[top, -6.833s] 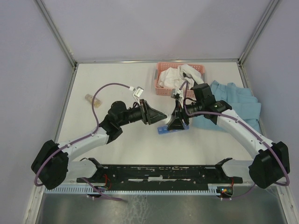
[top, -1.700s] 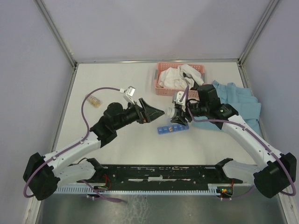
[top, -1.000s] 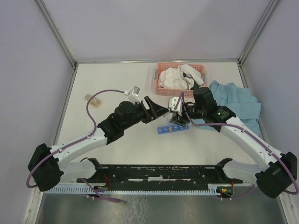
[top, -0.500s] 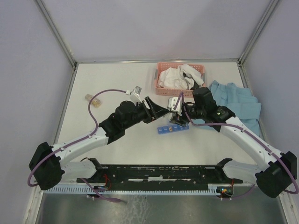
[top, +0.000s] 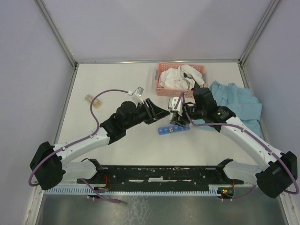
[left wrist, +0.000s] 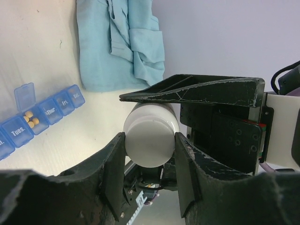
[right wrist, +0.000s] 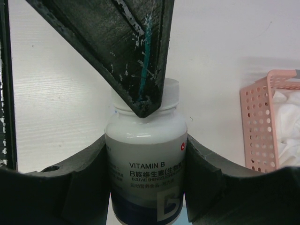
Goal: Sort the pills into containers
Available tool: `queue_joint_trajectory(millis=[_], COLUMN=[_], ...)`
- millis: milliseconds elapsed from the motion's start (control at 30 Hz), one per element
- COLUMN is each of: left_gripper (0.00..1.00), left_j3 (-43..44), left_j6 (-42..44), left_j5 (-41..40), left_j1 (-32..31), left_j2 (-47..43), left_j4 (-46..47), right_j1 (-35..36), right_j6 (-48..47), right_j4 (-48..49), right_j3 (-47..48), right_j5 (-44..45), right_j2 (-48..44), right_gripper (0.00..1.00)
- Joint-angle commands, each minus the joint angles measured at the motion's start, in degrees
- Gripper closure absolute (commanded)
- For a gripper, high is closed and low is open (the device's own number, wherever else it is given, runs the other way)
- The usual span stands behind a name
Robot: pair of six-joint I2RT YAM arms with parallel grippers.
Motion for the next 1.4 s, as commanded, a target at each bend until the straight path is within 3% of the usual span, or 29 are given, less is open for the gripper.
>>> queue_joint_trajectory(millis=[0, 167, 300, 433, 533, 600, 700, 833, 933, 1167, 1367], left_gripper=[0.62, 0.66, 0.68, 0.69, 0.69, 0.65, 0.51, 0.16, 0.03, 0.01, 0.01], left_j3=[0.4, -2.0, -2.3, -0.3, 1.3, 1.4, 1.3, 1.5, 0.1, -4.6, -16.6], left_j6=[4.8, 8.2, 13.2, 22.6, 33.0, 37.1, 38.9, 34.5, 32.4, 26.0, 12.5], left_j5=[5.4, 12.2, 22.7, 35.0, 37.5, 36.1, 33.9, 28.9, 25.1, 19.0, 7.9], left_j1=[-0.3, 0.1, 2.5, 5.0, 5.1, 5.1, 6.2, 8.9, 10.4, 10.6, 10.6], left_j2=[1.5, 3.2, 4.7, 7.1, 7.8, 6.8, 4.6, 1.5, -1.7, -12.3, -25.5], left_j4=[4.3, 11.3, 15.6, 13.9, 11.2, 11.0, 11.9, 11.8, 11.4, 11.4, 20.9], right_j1=[-0.6, -3.8, -7.0, -8.0, -8.0, -7.9, -8.0, -7.9, -8.0, -7.9, -7.7], right_j6=[3.9, 11.0, 15.2, 23.8, 34.8, 38.3, 37.6, 28.0, 21.5, 15.0, 9.8], right_j4=[1.5, 2.3, 2.1, 5.9, 14.7, 18.4, 17.8, 8.2, 2.2, -2.3, -4.4], right_j3=[1.8, 2.9, 3.9, 4.3, 3.1, 2.3, 2.3, 4.2, 5.7, 6.1, 5.8], right_j5=[-6.4, -17.4, -29.7, -39.0, -42.4, -42.0, -41.2, -38.4, -36.3, -31.9, -26.3], right_j2=[1.1, 2.6, 4.4, 7.2, 9.1, 9.4, 9.0, 7.7, 7.3, 7.0, 5.1], right_gripper=[0.99, 0.99, 0.99, 0.99, 0.99, 0.99, 0.99, 0.99, 0.99, 0.99, 0.99])
